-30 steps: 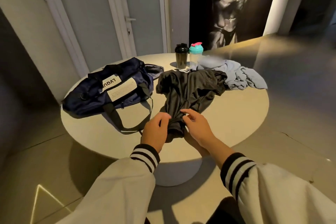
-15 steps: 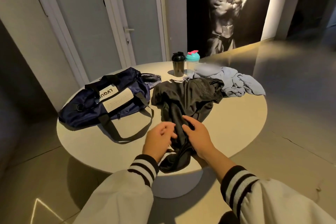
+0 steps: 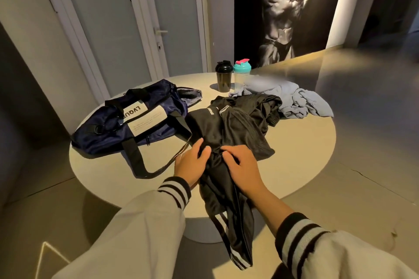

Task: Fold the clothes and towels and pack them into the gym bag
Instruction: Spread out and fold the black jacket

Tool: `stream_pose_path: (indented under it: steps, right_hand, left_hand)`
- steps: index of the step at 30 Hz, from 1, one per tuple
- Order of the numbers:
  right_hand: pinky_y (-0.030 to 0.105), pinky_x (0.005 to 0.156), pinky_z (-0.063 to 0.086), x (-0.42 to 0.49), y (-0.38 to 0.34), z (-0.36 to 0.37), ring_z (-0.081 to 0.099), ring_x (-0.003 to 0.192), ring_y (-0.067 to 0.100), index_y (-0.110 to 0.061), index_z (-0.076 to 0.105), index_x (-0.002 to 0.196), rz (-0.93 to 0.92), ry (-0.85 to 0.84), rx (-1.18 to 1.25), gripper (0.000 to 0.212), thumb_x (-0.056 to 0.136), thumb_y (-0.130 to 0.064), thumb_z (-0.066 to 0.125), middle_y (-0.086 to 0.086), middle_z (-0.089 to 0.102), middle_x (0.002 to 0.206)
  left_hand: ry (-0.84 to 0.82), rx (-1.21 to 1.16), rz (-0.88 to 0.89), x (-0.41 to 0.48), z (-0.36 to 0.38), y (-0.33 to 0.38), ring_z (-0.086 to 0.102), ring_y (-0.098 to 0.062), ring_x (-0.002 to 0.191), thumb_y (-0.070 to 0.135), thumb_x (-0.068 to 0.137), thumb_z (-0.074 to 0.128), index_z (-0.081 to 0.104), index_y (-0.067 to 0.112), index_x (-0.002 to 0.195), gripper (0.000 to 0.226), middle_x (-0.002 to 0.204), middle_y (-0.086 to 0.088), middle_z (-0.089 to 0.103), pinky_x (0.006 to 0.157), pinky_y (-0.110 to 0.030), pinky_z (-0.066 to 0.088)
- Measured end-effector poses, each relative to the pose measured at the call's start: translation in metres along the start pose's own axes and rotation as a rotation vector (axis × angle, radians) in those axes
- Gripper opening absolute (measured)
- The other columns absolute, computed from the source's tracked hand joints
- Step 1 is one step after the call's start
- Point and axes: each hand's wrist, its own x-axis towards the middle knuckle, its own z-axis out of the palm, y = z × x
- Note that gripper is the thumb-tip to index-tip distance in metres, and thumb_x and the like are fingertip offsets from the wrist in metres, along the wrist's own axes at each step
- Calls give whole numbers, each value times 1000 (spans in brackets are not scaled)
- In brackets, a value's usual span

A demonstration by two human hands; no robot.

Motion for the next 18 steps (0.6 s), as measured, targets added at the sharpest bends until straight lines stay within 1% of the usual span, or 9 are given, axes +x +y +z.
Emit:
stream_pose_path:
  steps: [2, 5, 8, 10, 12, 13, 14, 16, 18]
  right_hand:
    - [45, 107, 40, 4, 5, 1, 50, 121, 13, -31, 56, 138, 107, 60, -83, 37, 102, -40, 49, -2, 54, 134]
    - [51, 116, 28, 7, 4, 1, 38, 141, 20, -37, 41, 149, 217, -25, -126, 48, 102, -47, 45, 0, 42, 153]
    - [47, 119, 24, 9, -1, -1, 45, 137, 21, -39, 45, 146, 265, -110, -90, 45, 102, -47, 47, -2, 53, 146]
    - [45, 115, 31, 6, -2, -3, 53, 126, 20, -37, 51, 141, 250, -104, -85, 40, 101, -43, 51, -4, 62, 134]
    - [37, 109, 39, -1, -5, -6, 57, 116, 16, -33, 57, 137, 220, -79, -36, 35, 102, -37, 51, -5, 65, 124]
    - [31, 104, 41, -5, -8, -8, 57, 115, 14, -29, 58, 135, 203, -69, -8, 34, 103, -34, 51, -4, 64, 126]
    - [25, 100, 40, -8, -10, -10, 56, 116, 13, -26, 59, 135, 189, -57, 12, 33, 104, -31, 49, -3, 63, 129]
    - [23, 99, 38, -14, -14, -13, 54, 119, 14, -24, 59, 135, 166, -45, 22, 33, 105, -29, 47, 0, 60, 132]
    - [30, 108, 36, -17, -15, -14, 46, 131, 18, -27, 54, 139, 160, -91, 30, 35, 105, -30, 48, 1, 55, 137]
  left_hand:
    - [-8, 77, 29, 4, 9, -13, 49, -21, 131, 74, 82, 44, 44, 49, 135, 59, 135, 6, 59, 108, -50, 44]
    - [-23, -58, 43, -8, 8, -12, 64, -11, 108, 61, 83, 56, 59, 42, 118, 40, 109, 10, 69, 97, -44, 55]
    - [-3, -134, 52, -26, 8, -3, 67, -11, 88, 37, 95, 60, 64, 28, 114, 21, 87, 5, 70, 88, -36, 57]
    - [17, -166, 83, -36, 9, 2, 64, -10, 77, 30, 98, 58, 66, 23, 111, 17, 81, 4, 68, 79, -28, 56]
    - [7, -254, 73, -45, 9, 6, 57, -13, 63, 28, 99, 55, 69, 20, 98, 16, 69, 1, 63, 70, -31, 53]
    - [14, -302, 55, -48, 9, 7, 56, -15, 62, 28, 99, 53, 69, 20, 94, 18, 67, -1, 61, 72, -35, 53]
    - [46, -325, 46, -48, 9, 5, 59, -14, 68, 30, 99, 53, 69, 23, 93, 18, 74, -1, 64, 78, -38, 55]
    - [153, -220, 66, -44, 10, -1, 63, -15, 100, 39, 97, 56, 63, 35, 112, 17, 116, 0, 64, 97, -42, 53]
    - [165, -16, 29, -37, 11, -5, 40, -25, 138, 53, 95, 54, 42, 40, 142, 50, 155, -4, 35, 115, -49, 35]
